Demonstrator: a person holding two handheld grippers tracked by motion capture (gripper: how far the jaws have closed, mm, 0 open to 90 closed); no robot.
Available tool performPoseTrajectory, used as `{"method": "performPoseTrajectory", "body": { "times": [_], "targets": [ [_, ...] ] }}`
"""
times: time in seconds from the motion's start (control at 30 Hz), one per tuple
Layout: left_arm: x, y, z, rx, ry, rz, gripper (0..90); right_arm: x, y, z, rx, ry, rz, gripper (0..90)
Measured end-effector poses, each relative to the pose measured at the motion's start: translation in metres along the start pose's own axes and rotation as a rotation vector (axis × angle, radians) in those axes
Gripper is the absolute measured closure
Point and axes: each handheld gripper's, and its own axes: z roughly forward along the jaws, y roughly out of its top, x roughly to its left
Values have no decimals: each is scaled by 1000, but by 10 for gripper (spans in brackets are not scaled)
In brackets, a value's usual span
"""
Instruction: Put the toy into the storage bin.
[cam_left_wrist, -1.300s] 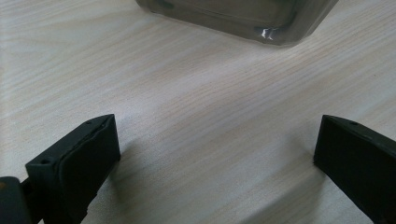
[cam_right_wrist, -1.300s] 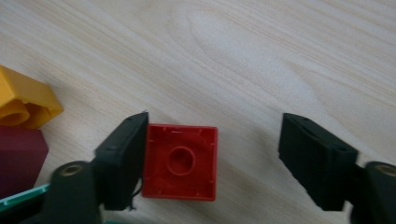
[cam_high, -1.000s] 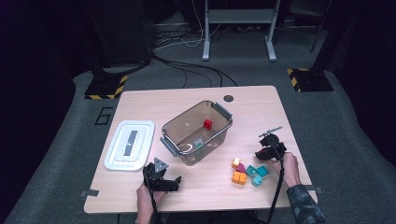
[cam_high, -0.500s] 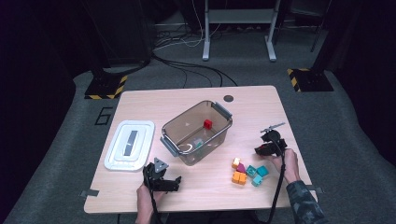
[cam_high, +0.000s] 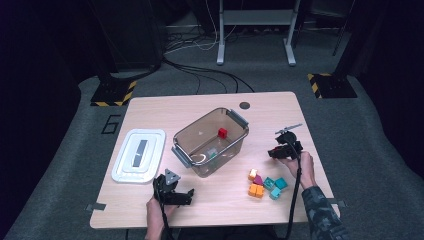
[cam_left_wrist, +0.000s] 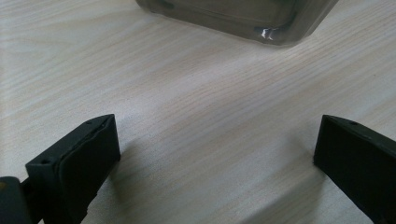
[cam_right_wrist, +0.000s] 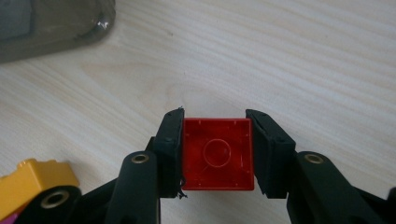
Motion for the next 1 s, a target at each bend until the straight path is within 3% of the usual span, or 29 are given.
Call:
{"method": "performPoseTrajectory", "body": {
  "times": [0.63, 1.0],
  "targets": [
    [0, 0, 0, 1, 2, 4, 1, 2, 33, -30, -93, -1, -9, 587],
    [0, 0, 0, 3, 3, 5, 1, 2, 47, -43, -117, 2, -16, 587]
  ]
}}
